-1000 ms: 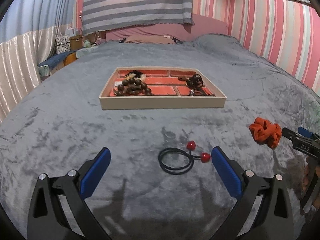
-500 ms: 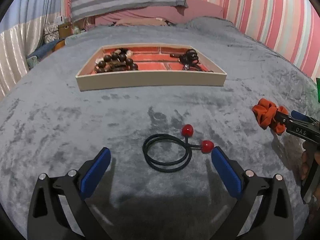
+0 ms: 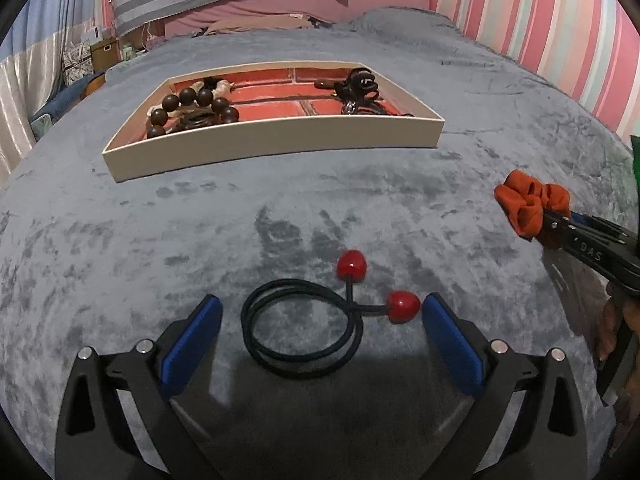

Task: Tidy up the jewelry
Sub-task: 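Grasp the black red-ball hair tie with the left tool while the right tool grasps the orange scrunchie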

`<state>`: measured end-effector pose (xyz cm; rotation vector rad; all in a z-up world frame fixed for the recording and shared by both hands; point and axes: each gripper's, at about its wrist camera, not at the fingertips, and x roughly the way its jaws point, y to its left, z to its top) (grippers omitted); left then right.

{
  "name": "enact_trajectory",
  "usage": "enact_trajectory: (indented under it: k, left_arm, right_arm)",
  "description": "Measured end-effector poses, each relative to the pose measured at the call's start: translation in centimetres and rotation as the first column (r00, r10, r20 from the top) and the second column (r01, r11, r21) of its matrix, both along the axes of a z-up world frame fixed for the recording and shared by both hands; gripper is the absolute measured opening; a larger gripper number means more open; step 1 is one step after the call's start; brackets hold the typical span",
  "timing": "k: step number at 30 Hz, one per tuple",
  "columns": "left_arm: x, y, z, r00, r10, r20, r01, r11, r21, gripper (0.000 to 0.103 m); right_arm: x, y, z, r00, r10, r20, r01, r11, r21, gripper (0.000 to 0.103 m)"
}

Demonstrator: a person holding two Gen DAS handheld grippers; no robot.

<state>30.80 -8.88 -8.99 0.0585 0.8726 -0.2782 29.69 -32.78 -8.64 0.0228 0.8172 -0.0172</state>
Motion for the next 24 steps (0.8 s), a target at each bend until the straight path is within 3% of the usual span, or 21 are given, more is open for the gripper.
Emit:
enact_trajectory:
  k: [3, 9, 11, 18, 23, 24]
  left_arm:
    - [0.0, 0.1, 0.0, 1.0, 0.003, 0.004, -0.003, 1.0, 0.0, 0.096]
    - [0.0, 0.7, 0.1, 1.0, 0.023, 0.016, -0.023, 1.0, -0.02, 0.075]
    - [-0.1, 0.9, 0.1, 0.999, 0.032, 0.021, -0.032, 0.999, -0.024, 0.062]
    - [0.3, 1.8, 0.1, 0.998, 0.061, 0.015, -0.06, 0.997, -0.057, 0.039]
    - [0.6, 2.8, 0.2, 0.997, 0.073, 0.006, -0.073, 0.993, -0.088, 0.012]
    - [0.6, 2.9, 0.2, 0.997, 0.073, 0.006, -0.072, 0.993, -0.09, 0.011]
  right_arm:
    - [-0.1, 0.2, 0.1, 1.0, 0.005, 0.006, -0.005, 1.0, -0.005, 0.026]
    - [-0.1, 0.2, 0.1, 1.0, 0.005, 0.007, -0.005, 1.0, -0.004, 0.026]
    - [-0.1, 0.2, 0.1, 1.0, 0.006, 0.007, -0.006, 1.0, -0.004, 0.026]
    - [-0.1, 0.2, 0.1, 1.0, 0.006, 0.006, -0.006, 1.0, -0.005, 0.025]
    - [-0.2, 0.4, 0.2, 1.0, 0.009, 0.011, -0.009, 1.0, -0.014, 0.022]
    - [-0.3, 0.4, 0.2, 1.0, 0.01, 0.012, -0.01, 1.0, -0.017, 0.021]
